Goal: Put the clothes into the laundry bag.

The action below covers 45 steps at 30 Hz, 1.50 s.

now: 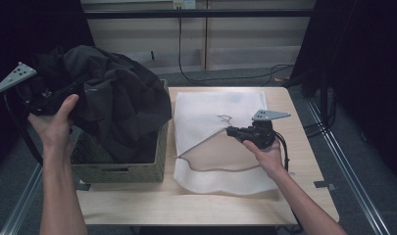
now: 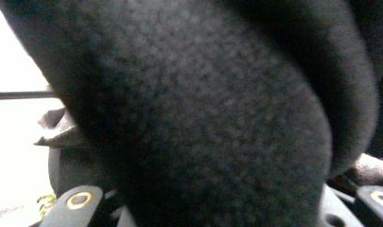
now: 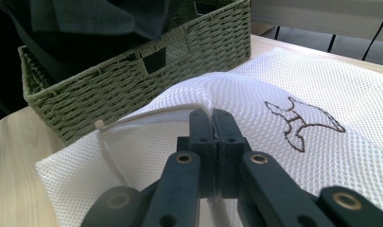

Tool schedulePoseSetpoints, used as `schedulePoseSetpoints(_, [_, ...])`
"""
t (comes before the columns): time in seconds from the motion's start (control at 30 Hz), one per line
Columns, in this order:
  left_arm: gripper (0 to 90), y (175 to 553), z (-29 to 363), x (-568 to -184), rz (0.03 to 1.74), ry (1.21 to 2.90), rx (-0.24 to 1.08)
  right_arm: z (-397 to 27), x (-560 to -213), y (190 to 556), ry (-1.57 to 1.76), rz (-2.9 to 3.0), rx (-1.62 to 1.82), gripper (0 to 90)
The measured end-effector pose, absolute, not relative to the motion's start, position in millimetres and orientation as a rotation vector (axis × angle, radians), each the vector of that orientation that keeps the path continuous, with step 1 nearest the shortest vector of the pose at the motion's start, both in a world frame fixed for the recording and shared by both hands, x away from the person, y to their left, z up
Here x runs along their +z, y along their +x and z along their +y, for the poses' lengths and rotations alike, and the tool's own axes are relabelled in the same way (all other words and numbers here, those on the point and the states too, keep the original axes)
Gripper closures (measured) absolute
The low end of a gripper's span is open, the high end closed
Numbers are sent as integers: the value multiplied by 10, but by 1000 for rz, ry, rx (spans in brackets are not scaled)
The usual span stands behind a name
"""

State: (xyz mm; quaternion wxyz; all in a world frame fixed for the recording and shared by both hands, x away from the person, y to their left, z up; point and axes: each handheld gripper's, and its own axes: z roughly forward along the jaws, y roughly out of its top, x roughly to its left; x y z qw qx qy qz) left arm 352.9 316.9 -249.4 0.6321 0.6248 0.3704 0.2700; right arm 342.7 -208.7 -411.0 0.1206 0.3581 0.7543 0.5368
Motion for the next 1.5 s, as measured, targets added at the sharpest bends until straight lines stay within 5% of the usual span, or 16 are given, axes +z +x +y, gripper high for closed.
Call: schedulePoseSetpoints(1.5, [716,3252,1752,-1872,435,1512,472,-2108,-4118,3467,1055,2208,1609,885])
